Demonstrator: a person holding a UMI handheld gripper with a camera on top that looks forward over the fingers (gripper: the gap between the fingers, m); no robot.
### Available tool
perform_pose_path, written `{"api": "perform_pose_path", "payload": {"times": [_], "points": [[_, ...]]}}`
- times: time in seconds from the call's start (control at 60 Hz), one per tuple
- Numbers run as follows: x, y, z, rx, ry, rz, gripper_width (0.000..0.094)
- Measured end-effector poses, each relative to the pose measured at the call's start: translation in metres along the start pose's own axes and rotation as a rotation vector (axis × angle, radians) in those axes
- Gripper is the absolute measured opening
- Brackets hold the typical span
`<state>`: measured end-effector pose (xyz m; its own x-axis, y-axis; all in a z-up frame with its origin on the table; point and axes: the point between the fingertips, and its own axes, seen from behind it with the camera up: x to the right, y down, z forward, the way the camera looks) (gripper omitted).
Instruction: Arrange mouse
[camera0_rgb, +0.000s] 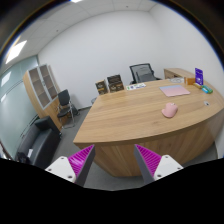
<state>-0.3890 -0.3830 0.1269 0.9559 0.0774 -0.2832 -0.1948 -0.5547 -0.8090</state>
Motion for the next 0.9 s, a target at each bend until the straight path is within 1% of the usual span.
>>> {"api": "perform_pose_path", "payload": {"times": [0.083, 0.133, 0.15, 0.2, 0.3, 0.45, 0.6, 0.667, 0.75, 0.9], "points": [[0.002, 0.002, 0.007, -0.005, 0.023, 0.003, 0.0824], [0.004, -0.001, 0.01, 0.004, 0.05, 0.003, 0.0825], [0.016, -0.003, 0.005, 0.005, 0.056, 0.001, 0.0825], [0.008, 0.001, 0.017, 0.009, 0.086, -0.004, 0.0824], [0.031, -0.008, 0.02, 0.017, 0.131, -0.011, 0.0825], [0.105, -0.025, 0.029, 0.027, 0.21, -0.041, 0.0824], [0.197, -0.047, 0.051, 0.05, 0.254, -0.041, 0.0825], [0.228, -0.057, 0.068, 0.052, 0.25, -0.079, 0.0826], [0.254, -0.065, 0.097, 0.042, 0.216, -0.133, 0.0824], [0.29, -0.075, 0.15, 0.01, 0.167, -0.075, 0.0826]]}}
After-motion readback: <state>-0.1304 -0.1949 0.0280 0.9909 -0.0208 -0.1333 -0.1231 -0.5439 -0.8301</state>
